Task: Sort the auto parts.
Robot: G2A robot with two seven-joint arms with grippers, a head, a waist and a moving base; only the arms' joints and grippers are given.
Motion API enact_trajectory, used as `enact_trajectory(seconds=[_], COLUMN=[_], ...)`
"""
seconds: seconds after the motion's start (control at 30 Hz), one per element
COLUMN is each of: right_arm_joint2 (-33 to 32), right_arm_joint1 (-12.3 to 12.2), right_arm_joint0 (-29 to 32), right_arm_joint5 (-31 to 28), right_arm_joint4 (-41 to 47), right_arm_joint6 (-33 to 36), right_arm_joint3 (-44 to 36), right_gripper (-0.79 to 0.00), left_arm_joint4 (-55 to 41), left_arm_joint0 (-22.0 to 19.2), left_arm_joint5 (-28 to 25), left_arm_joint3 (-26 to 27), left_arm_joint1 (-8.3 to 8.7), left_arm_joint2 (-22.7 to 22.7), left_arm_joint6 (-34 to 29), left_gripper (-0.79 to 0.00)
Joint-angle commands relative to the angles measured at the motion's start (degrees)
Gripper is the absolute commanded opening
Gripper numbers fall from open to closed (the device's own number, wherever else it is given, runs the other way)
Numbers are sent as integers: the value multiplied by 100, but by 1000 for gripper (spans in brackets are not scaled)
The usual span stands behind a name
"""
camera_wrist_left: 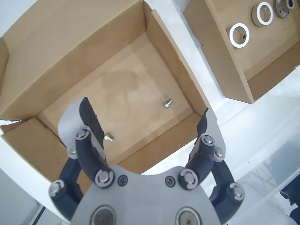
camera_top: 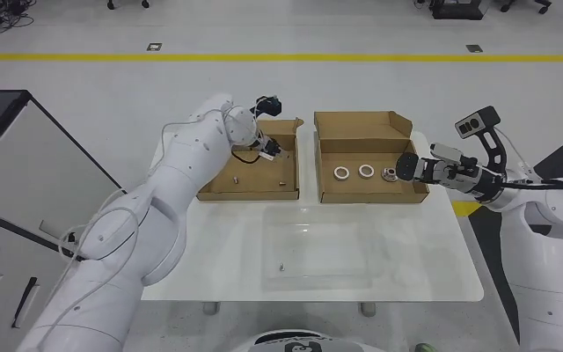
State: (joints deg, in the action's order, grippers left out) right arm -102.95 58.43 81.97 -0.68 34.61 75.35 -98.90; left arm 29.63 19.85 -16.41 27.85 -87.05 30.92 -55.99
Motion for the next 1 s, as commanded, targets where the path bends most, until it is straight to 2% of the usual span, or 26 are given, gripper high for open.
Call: enact_trajectory(seconds=[0.0,0.07,0.2,0.4,0.53,0.67,0.77,0.87,0.97], right_arm_joint2=[0,0,0,0,0,0,0,0,0], right_arm_joint1=[0,0,0,0,0,0,0,0,0], right_arm_joint0=[0,0,0,0,0,0,0,0,0], right_arm_joint5=[0,0,0,0,0,0,0,0,0], right_arm_joint4=[0,0,0,0,0,0,0,0,0], right_arm_joint6=[0,0,0,0,0,0,0,0,0], right_arm_joint3=[0,0,0,0,0,0,0,0,0], right_gripper=[0,0,0,0,0,0,0,0,0], left_arm_joint4=[-19,7,71,488,790,912,801,743,743], left_arm_joint0=[117,212,585,1461,2107,2595,2838,2983,2983], left_arm_joint5=[0,-8,-25,100,121,-2,-129,-152,-152], left_arm_joint3=[361,662,1628,3506,4697,5510,5912,6160,6160], left_arm_joint1=[141,271,610,1156,1439,1617,1701,1764,1764], left_arm_joint2=[139,263,639,1347,1793,2093,2257,2379,2379], left_arm_joint6=[-80,-189,-449,-942,-1289,-1573,-1736,-1903,-1903], left_gripper=[0,0,0,0,0,0,0,0,0])
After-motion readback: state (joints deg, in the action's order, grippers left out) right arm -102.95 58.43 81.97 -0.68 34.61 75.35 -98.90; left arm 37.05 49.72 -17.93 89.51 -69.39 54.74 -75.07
